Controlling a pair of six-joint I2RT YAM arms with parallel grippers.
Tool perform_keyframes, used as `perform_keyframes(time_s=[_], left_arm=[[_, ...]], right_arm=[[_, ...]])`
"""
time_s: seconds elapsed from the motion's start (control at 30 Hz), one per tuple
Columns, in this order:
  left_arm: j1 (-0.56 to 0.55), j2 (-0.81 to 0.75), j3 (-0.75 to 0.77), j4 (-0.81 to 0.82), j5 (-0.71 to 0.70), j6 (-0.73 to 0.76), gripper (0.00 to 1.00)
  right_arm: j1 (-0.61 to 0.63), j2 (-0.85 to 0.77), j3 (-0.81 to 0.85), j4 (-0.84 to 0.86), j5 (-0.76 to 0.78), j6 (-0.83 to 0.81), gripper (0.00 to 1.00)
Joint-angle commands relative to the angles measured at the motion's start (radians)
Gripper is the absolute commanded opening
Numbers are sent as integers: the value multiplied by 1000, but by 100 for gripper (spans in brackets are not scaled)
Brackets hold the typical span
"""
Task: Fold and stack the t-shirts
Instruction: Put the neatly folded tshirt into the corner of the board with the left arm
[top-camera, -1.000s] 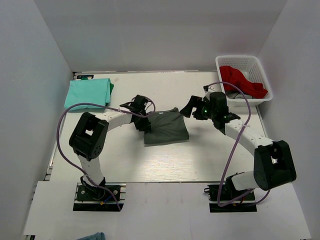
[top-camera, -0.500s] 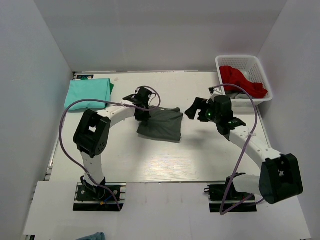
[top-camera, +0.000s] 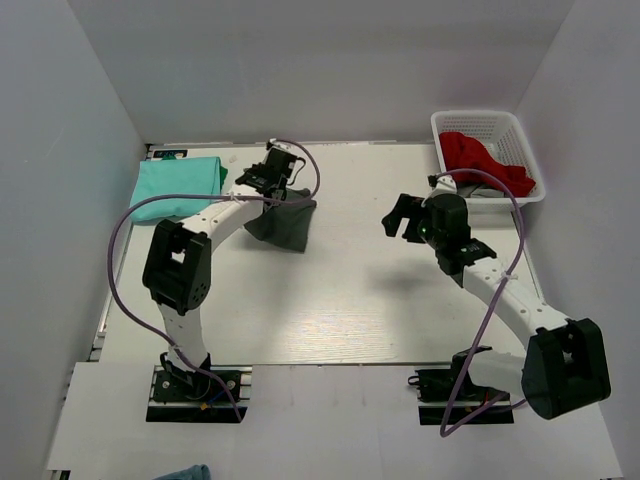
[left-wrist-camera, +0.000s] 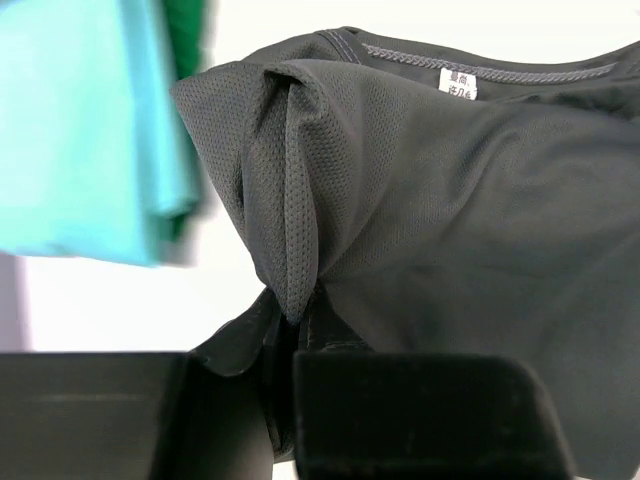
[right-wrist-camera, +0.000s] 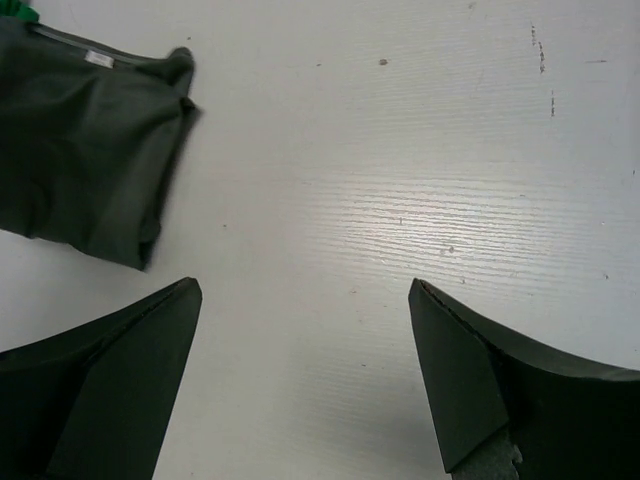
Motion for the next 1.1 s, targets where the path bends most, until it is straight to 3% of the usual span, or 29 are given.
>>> perform_keyframes(time_s=[0.0,0.3,0.63,0.83,1.07], left_arm=[[36,-83,45,83,-156,158,0],[145,-83,108,177,-185,313,0],[218,-48,233,157,-153,398,0],[260,-28,326,105,-153,409,0],[287,-51,327,85,-78,409,0]], right_arm=[[-4,21,28,6,43,-15,90],[-4,118,52,-5,-1,-1,90],[-4,178,66,3,-20,-7,90],[-4,219,65,14,-16,-10,90],[-4,259,86,6,-49,-15,90]])
